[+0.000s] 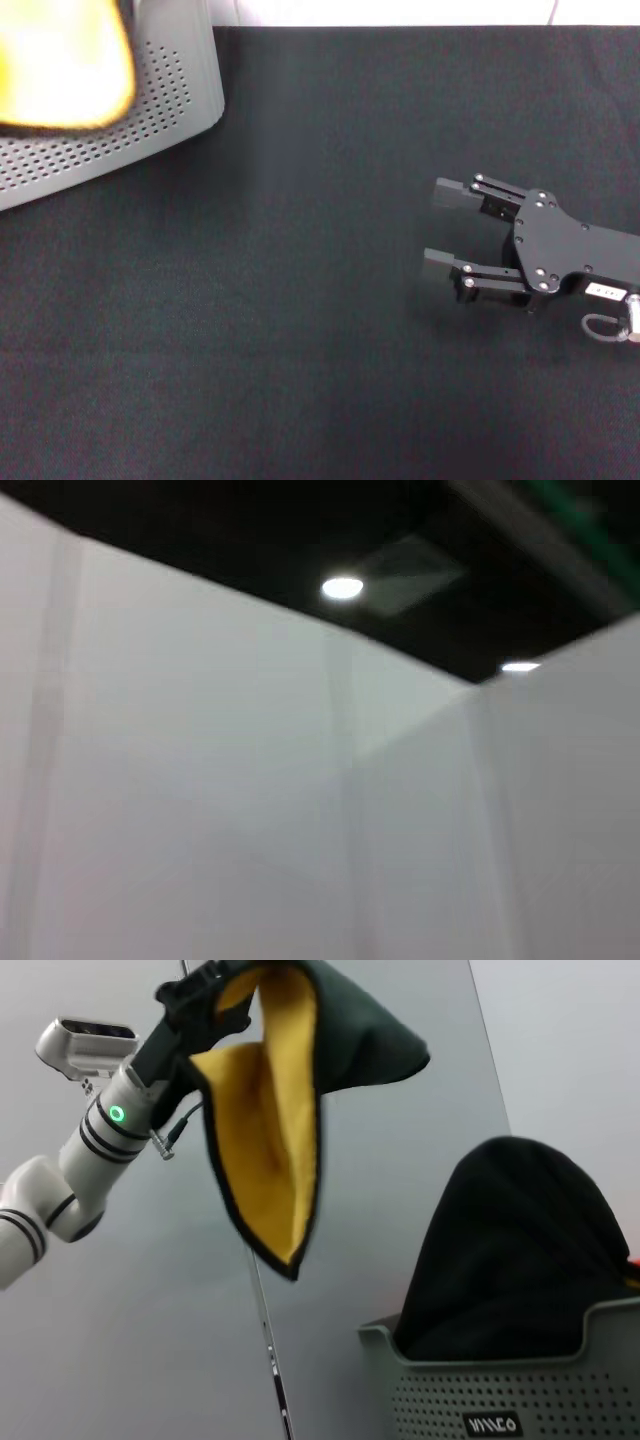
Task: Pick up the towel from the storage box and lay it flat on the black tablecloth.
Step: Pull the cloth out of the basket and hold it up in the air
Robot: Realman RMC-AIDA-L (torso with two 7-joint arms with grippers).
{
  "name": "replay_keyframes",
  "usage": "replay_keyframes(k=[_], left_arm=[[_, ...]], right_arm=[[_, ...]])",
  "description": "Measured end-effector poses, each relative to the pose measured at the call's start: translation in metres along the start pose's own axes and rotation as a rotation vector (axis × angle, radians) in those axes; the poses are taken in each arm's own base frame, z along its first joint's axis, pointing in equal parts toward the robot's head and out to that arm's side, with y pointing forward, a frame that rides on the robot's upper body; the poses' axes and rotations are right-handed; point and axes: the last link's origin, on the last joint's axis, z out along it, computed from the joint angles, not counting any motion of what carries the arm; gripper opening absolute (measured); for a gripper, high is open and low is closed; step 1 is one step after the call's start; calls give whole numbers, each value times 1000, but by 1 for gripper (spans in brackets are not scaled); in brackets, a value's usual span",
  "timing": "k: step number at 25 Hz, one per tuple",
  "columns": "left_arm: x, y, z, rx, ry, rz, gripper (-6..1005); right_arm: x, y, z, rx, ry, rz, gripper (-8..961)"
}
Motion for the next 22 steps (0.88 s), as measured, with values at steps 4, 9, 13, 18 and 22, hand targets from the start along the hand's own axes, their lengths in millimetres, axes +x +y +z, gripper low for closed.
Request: replay_keyframes(k=[4, 9, 13, 18, 22], left_arm=[[-8, 14, 7, -104, -16, -30, 36], [-41, 24, 17, -184, -89, -79, 35], [-75, 28, 27, -269, -202, -122, 34], [-99, 43, 28, -505, -429, -113, 33], [-117, 51, 36, -664, -572, -127, 32]], right_arm=[[-2, 5, -1, -21, -31, -30, 826], [-2, 17, -2, -71, -68, -216, 826], [5, 18, -3, 13, -103, -396, 826], [-7, 11, -3, 21, -134, -335, 825], [-10, 10, -8, -33, -92, -155, 822]])
